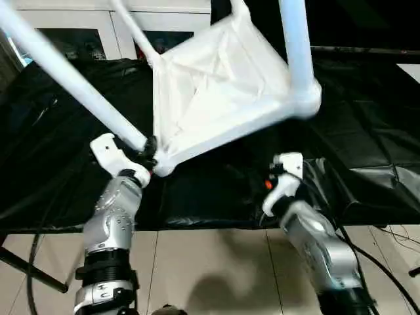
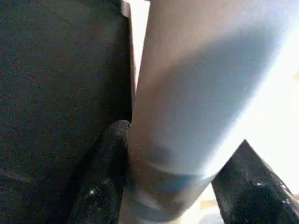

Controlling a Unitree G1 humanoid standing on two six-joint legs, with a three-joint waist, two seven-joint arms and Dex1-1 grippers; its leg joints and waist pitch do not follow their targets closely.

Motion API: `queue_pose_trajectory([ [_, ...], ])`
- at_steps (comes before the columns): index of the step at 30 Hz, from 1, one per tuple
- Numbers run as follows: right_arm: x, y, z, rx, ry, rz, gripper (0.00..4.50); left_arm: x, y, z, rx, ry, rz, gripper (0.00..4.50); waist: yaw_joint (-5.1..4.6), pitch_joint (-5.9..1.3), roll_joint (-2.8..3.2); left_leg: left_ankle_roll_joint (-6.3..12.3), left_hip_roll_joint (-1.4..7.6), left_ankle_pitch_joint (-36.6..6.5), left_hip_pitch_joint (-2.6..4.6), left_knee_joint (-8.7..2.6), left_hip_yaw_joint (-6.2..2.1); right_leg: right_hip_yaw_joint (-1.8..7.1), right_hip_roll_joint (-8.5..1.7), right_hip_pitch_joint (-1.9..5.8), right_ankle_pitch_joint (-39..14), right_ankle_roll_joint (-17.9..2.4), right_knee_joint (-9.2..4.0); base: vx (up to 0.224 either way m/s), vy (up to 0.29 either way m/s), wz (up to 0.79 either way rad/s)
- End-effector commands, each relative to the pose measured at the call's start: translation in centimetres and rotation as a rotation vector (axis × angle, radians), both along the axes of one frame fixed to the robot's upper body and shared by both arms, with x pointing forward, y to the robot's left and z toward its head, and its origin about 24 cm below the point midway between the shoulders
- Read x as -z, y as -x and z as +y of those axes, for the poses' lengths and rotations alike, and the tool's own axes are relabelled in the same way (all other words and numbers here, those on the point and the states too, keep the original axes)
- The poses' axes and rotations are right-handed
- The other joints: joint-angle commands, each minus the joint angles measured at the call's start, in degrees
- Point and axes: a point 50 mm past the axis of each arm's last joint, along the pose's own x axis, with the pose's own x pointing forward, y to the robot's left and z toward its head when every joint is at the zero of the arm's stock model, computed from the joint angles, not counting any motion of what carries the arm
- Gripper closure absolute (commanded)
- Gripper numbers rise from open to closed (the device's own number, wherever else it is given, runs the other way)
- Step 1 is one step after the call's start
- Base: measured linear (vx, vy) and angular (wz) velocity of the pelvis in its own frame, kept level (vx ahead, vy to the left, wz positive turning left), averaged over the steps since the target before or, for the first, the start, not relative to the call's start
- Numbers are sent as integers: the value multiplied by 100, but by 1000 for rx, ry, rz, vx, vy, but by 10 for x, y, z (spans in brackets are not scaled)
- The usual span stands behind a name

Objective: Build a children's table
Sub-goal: Flip table

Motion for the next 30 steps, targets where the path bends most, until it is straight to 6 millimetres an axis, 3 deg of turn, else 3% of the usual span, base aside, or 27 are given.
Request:
queue_pose_trajectory([
  [1,-3,-7,-3,50,-63,9,0,-12,-3,-13,51,35,-48,226,7,-388,-27,191,754,-763,179,-514,-342,329,-555,143,404,-1630,-282,0,0,0],
  [2,-7,-20,-2,118,-166,22,0,-14,-3,-19,67,28,-52,226,35,-396,-58,273,756,-588,198,-490,-322,325,-547,140,590,-1623,-275,0,0,0],
  [3,-9,-24,-2,137,-205,28,0,-15,-4,-20,69,33,-53,226,16,-394,-31,319,757,-588,171,-503,-331,325,-578,153,587,-1689,-252,0,0,0],
  [4,-11,-29,-2,163,-242,32,0,-15,-4,-21,72,34,-54,226,42,-405,-18,313,756,-586,201,-492,-316,314,-561,127,554,-1682,-259,0,0,0],
  [7,-14,-38,-1,187,-318,49,0,-16,-3,-22,72,44,-53,226,51,-441,-47,508,745,-42,173,-435,-308,288,-530,142,1087,-1687,-174,0,0,0],
  [9,-14,-46,2,176,-358,62,0,-16,-2,-23,74,47,-50,226,61,-482,-61,627,724,183,194,-377,-275,275,-525,122,1325,-1748,-142,0,0,0],
  [11,-16,-51,3,175,-395,72,0,-16,-1,-24,78,45,-49,226,87,-453,-66,770,722,114,153,-372,-249,277,-553,117,1177,-1789,-160,0,0,0],
  [17,-19,-72,9,194,-426,117,0,-16,3,-27,98,48,-46,226,151,-441,-66,526,752,-308,188,-406,-220,275,-542,85,551,-1771,-182,0,0,0],
  [20,-22,-79,14,192,-449,137,0,-15,6,-29,119,49,-44,226,161,-436,-59,438,758,-332,182,-413,-194,275,-529,77,523,-1737,-182,0,0,0],
  [23,-23,-85,15,220,-471,158,0,-14,9,-31,134,46,-37,226,166,-443,-104,486,755,-201,166,-400,-189,273,-538,91,661,-1725,-161,0,0,0],
  [24,-24,-86,15,224,-485,161,26,-14,10,-31,136,45,-36,226,166,-449,-97,492,759,-205,173,-394,-184,274,-539,86,659,-1730,-152,0,0,0],
  [30,-23,-89,15,246,-502,168,77,-14,11,-29,131,42,-34,226,174,-446,-87,481,757,-292,168,-386,-177,276,-543,82,523,-1704,-163,0,0,0],
])
